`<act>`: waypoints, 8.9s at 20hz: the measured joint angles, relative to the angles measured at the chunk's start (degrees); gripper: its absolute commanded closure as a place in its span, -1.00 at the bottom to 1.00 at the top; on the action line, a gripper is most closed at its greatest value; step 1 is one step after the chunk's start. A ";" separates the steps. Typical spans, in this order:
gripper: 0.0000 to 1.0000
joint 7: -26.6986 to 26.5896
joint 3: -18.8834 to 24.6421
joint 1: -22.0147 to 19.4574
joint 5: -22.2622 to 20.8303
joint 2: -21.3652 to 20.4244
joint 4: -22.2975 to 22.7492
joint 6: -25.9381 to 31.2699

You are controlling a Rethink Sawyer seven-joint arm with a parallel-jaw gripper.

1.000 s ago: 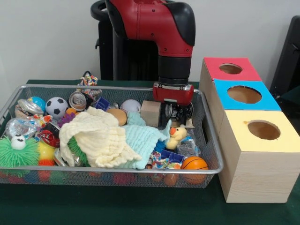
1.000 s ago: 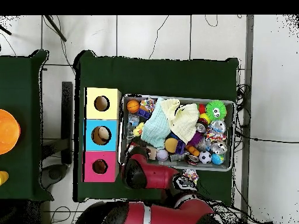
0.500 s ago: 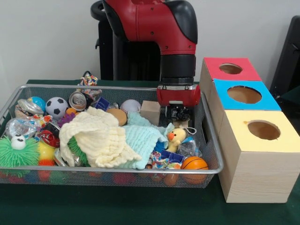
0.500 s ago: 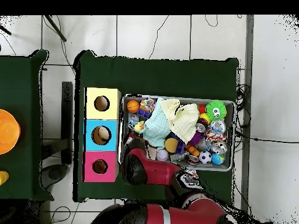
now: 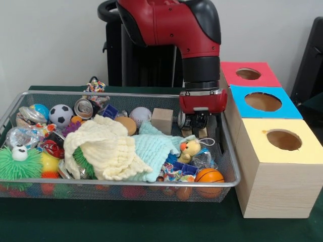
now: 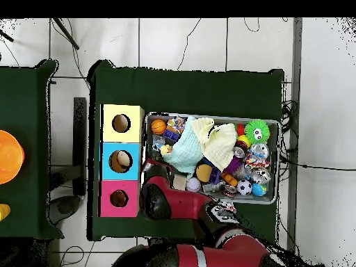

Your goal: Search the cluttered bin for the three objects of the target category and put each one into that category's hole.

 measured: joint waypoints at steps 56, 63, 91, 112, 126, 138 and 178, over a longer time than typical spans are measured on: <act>-1.00 0.00 -14.97 11.59 1.73 -0.50 -0.79 -9.10; -1.00 0.00 -16.50 12.15 1.78 -0.40 -1.74 -11.83; 1.00 0.00 -16.51 11.79 1.93 0.80 -4.37 -12.10; -1.00 0.00 -10.69 8.51 1.94 0.80 -4.38 -12.08; -1.00 0.01 -6.47 7.79 2.41 0.78 -3.91 -7.99; -1.00 0.01 -7.66 8.93 5.09 1.08 -3.34 0.09; -1.00 0.01 -31.90 19.24 5.33 -1.08 -4.62 15.82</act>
